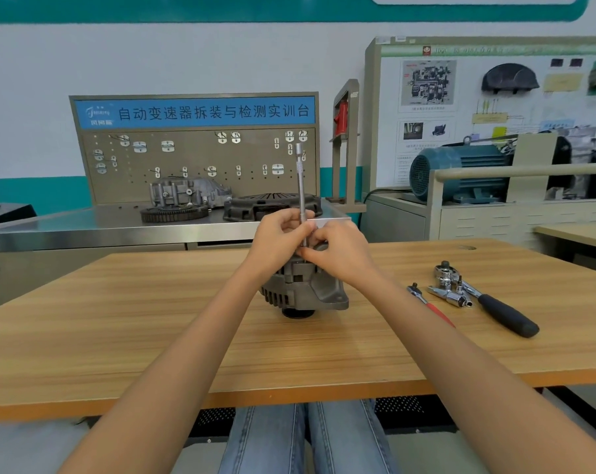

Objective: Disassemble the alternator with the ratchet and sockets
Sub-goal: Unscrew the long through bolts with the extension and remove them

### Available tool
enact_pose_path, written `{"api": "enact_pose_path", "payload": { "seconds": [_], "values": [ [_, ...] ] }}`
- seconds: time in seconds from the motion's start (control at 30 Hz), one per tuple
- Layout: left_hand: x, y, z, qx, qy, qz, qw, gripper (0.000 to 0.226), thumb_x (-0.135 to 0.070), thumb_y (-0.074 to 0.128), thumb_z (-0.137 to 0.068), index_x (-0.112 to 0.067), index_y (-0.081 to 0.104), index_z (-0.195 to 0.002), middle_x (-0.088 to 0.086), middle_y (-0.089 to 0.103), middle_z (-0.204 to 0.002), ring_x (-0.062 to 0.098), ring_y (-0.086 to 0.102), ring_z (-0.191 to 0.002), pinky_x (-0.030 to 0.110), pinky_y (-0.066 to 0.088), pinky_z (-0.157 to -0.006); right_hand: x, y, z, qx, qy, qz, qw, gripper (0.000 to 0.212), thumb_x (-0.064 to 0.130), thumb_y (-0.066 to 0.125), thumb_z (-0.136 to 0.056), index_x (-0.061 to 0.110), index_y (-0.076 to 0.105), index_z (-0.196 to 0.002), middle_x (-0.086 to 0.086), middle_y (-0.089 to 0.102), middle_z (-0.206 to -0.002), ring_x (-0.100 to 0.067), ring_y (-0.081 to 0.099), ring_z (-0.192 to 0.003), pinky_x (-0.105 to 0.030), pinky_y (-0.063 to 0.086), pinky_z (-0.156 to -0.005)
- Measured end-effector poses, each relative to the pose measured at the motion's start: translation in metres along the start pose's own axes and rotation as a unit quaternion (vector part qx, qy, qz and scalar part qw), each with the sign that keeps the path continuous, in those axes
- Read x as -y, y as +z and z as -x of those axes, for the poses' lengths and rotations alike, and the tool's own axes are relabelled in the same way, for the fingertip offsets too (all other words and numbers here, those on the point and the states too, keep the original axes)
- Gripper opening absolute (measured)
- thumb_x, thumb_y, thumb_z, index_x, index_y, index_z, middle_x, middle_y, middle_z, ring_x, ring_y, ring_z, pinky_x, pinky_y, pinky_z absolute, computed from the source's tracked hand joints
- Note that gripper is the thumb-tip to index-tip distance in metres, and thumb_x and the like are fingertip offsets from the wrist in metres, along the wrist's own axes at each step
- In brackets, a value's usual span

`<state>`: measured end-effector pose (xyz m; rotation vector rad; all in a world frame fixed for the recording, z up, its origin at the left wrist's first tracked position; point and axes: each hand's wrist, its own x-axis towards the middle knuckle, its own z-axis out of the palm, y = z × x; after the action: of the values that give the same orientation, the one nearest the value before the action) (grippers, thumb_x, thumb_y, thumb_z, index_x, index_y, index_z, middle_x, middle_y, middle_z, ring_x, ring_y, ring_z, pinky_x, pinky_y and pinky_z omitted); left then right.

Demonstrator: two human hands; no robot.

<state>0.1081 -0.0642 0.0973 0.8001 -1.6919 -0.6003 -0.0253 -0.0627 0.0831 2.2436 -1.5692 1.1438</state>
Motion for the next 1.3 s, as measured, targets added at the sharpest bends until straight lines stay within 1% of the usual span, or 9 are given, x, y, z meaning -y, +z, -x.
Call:
{"api": "enact_pose_path", "payload": {
  "seconds": [0.13,0.27,0.37,0.5,0.63,0.7,0.87,1.13,1.3],
  "values": [
    [0.001,0.003,-0.002,-0.027,-0.022,0.015,0.999,0.006,-0.011,0.068,-0.087,-0.015,0.068,-0.092,-0.003,0.067,-0.072,0.005,0.064,-0.066,0.019,0.054,-0.063,0.0,-0.001,0.0,-0.003,0.002,0.001,1.0,0.024,0.043,0.066,-0.082,0.024,0.065,-0.067,0.009,0.06,-0.063,-0.004,0.052,-0.062,-0.017,0.032,-0.054],
    [0.0,0.004,-0.004,-0.037,-0.033,-0.007,0.999,0.011,-0.015,0.072,-0.084,-0.008,0.068,-0.092,-0.003,0.065,-0.069,0.007,0.063,-0.066,0.021,0.054,-0.062,0.001,-0.001,0.002,-0.012,-0.005,-0.004,1.0,0.026,0.044,0.065,-0.082,0.023,0.064,-0.067,0.008,0.06,-0.063,-0.006,0.054,-0.063,-0.019,0.034,-0.056],
    [0.0,0.004,-0.003,-0.036,-0.026,-0.005,0.999,0.006,-0.017,0.069,-0.086,-0.012,0.067,-0.09,-0.002,0.066,-0.071,0.009,0.064,-0.068,0.022,0.055,-0.065,0.001,-0.002,0.002,-0.011,-0.005,0.007,1.0,0.029,0.046,0.064,-0.083,0.019,0.069,-0.073,0.005,0.063,-0.067,-0.008,0.055,-0.065,-0.022,0.035,-0.06],
    [0.004,0.006,0.002,-0.013,-0.017,0.033,0.999,0.007,-0.022,0.059,-0.094,-0.025,0.065,-0.092,-0.005,0.07,-0.079,-0.001,0.065,-0.07,0.012,0.051,-0.062,0.002,-0.002,0.002,-0.007,-0.008,0.022,1.0,0.027,0.044,0.062,-0.085,0.02,0.069,-0.076,0.003,0.065,-0.07,-0.01,0.056,-0.069,-0.025,0.04,-0.064],
    [0.006,0.006,0.005,0.002,-0.006,0.041,0.999,0.016,-0.022,0.054,-0.097,-0.016,0.068,-0.092,-0.006,0.068,-0.076,-0.005,0.063,-0.067,0.009,0.047,-0.059,0.004,-0.003,0.002,-0.002,-0.006,0.024,1.0,0.027,0.044,0.061,-0.086,0.019,0.07,-0.08,0.003,0.066,-0.072,-0.01,0.058,-0.07,-0.026,0.045,-0.067],
    [0.007,0.006,0.006,0.004,-0.001,0.05,0.999,0.017,-0.021,0.053,-0.097,-0.019,0.068,-0.09,-0.005,0.068,-0.078,-0.006,0.062,-0.068,0.009,0.048,-0.061,0.004,-0.004,0.003,-0.005,-0.007,0.017,1.0,0.026,0.043,0.061,-0.086,0.02,0.07,-0.078,0.005,0.064,-0.069,-0.01,0.056,-0.069,-0.027,0.044,-0.068],
    [0.01,0.006,0.006,0.002,-0.001,0.058,0.998,0.013,-0.019,0.058,-0.095,-0.016,0.069,-0.089,0.008,0.072,-0.085,0.008,0.066,-0.077,0.019,0.053,-0.071,0.003,-0.003,0.004,-0.012,-0.005,0.017,1.0,0.024,0.044,0.062,-0.085,0.022,0.068,-0.076,0.01,0.055,-0.064,-0.009,0.051,-0.07,-0.026,0.04,-0.064],
    [0.011,0.009,0.005,-0.043,0.015,0.016,0.999,0.016,-0.024,0.066,-0.09,-0.026,0.068,-0.074,-0.011,0.067,-0.063,-0.001,0.062,-0.064,0.021,0.048,-0.069,0.006,-0.002,0.004,-0.025,0.0,0.006,1.0,0.027,0.044,0.062,-0.085,0.019,0.072,-0.08,0.003,0.067,-0.07,-0.011,0.058,-0.07,-0.026,0.046,-0.067],
    [0.016,0.016,0.009,-0.1,0.023,-0.011,0.995,0.01,-0.028,0.067,-0.089,-0.021,0.072,-0.083,-0.012,0.069,-0.067,0.001,0.065,-0.07,0.022,0.052,-0.071,0.006,-0.004,0.004,-0.016,-0.001,0.015,1.0,0.026,0.04,0.059,-0.089,0.019,0.073,-0.085,0.002,0.067,-0.073,-0.013,0.058,-0.074,-0.029,0.048,-0.072]
  ]
}}
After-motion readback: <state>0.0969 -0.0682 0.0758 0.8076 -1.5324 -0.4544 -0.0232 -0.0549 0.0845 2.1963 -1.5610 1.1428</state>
